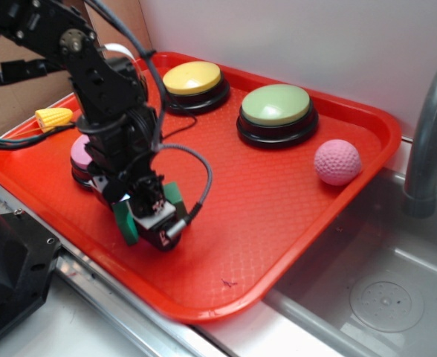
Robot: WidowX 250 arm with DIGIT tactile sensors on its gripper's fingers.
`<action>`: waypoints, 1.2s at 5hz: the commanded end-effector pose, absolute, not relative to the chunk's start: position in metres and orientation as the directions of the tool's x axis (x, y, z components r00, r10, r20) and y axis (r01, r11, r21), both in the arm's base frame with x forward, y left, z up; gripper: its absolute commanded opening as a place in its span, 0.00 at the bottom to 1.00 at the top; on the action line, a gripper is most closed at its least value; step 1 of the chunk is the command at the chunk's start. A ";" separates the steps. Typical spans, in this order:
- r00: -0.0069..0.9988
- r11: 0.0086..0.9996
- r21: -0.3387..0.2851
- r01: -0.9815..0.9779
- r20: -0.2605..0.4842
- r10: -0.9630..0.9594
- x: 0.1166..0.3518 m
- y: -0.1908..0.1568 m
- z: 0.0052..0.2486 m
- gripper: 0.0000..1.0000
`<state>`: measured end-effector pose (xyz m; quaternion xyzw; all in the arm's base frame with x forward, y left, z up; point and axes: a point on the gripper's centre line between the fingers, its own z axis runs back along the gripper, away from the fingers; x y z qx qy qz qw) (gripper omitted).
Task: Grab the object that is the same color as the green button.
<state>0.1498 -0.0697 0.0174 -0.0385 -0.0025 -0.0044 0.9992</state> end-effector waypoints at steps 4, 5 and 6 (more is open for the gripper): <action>0.994 0.996 0.007 0.087 0.062 -0.088 0.160 -0.072 0.121 0.00; 0.996 0.998 0.043 0.047 0.072 -0.050 0.158 -0.056 0.162 0.00; 0.995 0.999 0.032 -0.017 0.100 0.014 0.164 -0.032 0.186 0.00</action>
